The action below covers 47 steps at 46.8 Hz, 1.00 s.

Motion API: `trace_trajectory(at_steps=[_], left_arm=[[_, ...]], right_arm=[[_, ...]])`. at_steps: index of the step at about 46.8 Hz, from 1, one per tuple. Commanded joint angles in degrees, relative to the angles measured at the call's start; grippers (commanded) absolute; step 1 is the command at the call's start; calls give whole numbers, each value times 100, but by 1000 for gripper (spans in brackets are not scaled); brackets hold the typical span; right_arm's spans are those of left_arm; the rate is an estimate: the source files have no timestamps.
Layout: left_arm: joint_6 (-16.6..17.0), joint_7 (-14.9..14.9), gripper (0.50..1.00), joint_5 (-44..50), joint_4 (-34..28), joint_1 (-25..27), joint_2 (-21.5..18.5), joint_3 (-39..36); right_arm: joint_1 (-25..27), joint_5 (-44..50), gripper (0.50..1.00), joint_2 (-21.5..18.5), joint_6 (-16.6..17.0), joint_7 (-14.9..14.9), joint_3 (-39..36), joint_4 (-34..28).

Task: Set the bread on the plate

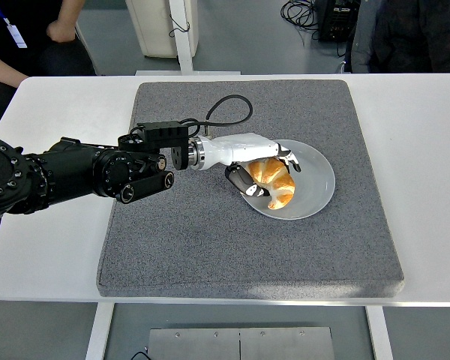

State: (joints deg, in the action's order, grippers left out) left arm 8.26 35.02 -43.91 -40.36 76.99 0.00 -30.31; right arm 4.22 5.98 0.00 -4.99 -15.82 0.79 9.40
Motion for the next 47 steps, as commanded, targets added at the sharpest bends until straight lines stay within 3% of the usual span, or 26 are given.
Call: trace_trajectory(at_steps=[1, 11, 25, 47], left_arm=[[-9, -2, 766, -4, 11, -26, 0, 51], [-9, -2, 805, -4, 2, -62, 0, 60], [-53, -2, 934, 180, 2, -70, 0, 148], [-140, -2, 948, 189, 2, -70, 0, 332]], right_arm=[[0, 0, 1000, 0, 6, 0, 0, 0], [0, 0, 1000, 0, 6, 0, 0, 0], [0, 0, 1000, 0, 6, 0, 0, 0], [0, 0, 1000, 0, -2, 0, 0, 0]])
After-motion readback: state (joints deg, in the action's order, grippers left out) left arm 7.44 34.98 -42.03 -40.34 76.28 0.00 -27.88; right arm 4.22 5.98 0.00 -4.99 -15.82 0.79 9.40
